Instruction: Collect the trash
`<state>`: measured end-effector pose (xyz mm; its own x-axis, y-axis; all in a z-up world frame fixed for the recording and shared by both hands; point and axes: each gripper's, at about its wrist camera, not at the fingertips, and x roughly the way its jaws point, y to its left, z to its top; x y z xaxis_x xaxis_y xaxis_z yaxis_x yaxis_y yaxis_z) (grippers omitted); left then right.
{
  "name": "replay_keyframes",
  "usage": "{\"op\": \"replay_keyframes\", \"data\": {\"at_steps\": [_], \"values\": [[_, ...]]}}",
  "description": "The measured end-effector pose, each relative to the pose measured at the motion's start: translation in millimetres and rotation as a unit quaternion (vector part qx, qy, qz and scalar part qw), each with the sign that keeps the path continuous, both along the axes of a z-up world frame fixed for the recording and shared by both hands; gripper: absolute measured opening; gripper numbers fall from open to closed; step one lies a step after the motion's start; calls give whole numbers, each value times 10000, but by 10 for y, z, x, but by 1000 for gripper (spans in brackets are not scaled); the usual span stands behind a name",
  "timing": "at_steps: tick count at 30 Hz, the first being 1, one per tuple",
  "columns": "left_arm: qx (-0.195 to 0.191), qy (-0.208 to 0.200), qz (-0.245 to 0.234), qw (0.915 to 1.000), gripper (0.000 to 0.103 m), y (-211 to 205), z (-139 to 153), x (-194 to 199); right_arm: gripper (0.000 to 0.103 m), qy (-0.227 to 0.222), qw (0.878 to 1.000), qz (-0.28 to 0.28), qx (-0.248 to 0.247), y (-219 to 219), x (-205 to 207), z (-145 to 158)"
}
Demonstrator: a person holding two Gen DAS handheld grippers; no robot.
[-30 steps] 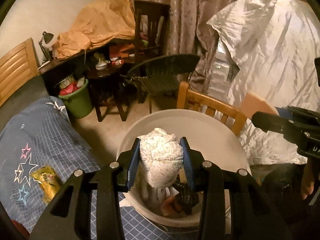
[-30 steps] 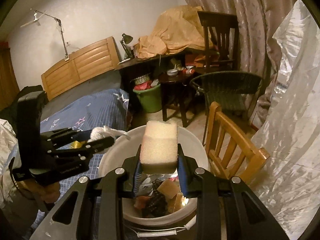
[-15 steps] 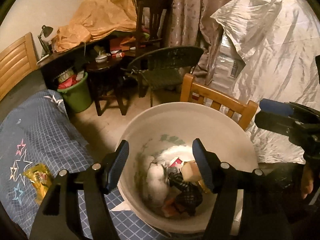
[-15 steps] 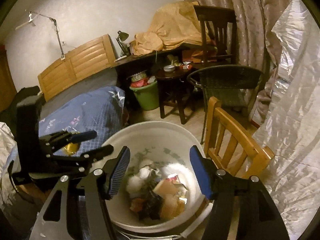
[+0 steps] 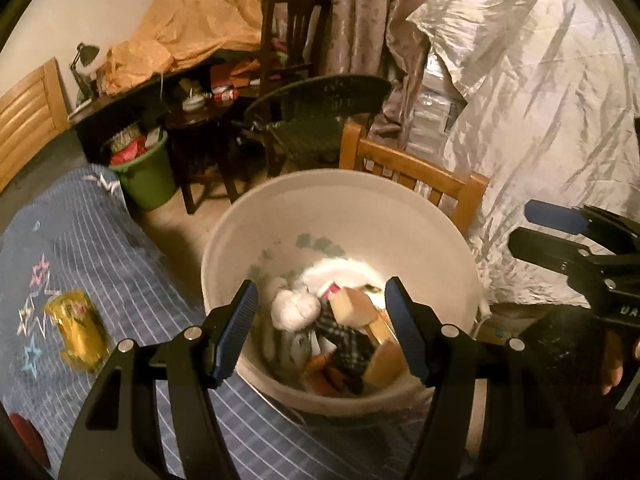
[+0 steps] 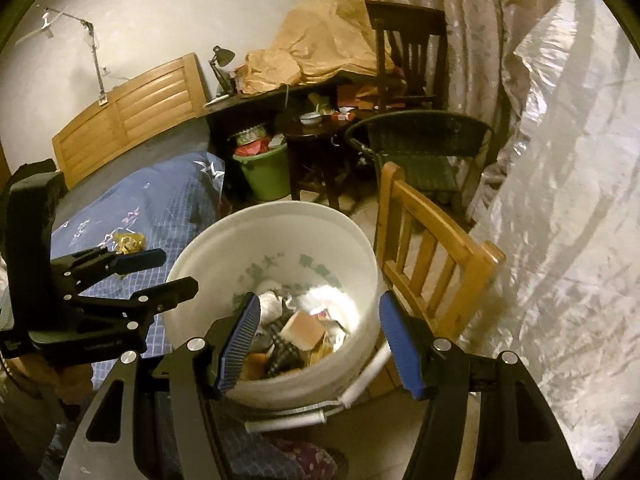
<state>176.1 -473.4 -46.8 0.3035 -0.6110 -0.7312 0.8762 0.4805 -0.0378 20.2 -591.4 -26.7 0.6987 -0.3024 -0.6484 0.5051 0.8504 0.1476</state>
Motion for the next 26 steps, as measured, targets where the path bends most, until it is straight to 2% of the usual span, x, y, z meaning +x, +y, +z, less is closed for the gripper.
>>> {"op": "replay_keyframes", "data": {"at_steps": [8,11,16,26], "values": [[66,204,68,9997,63,38,-71,-37,65,26,10000,-50,8,69,-125,8],[-22,-126,161,9998,68,77,-59,-72,66,5,10000,-54,14,59,-134,16],[-121,-267,89,9995,68,119,-24,-125,70,-24,9999,-120,25,27,-147,5],[-49,-186,123,9997,68,181,9,-215,73,-65,9998,-195,57,30,-191,-13]]}}
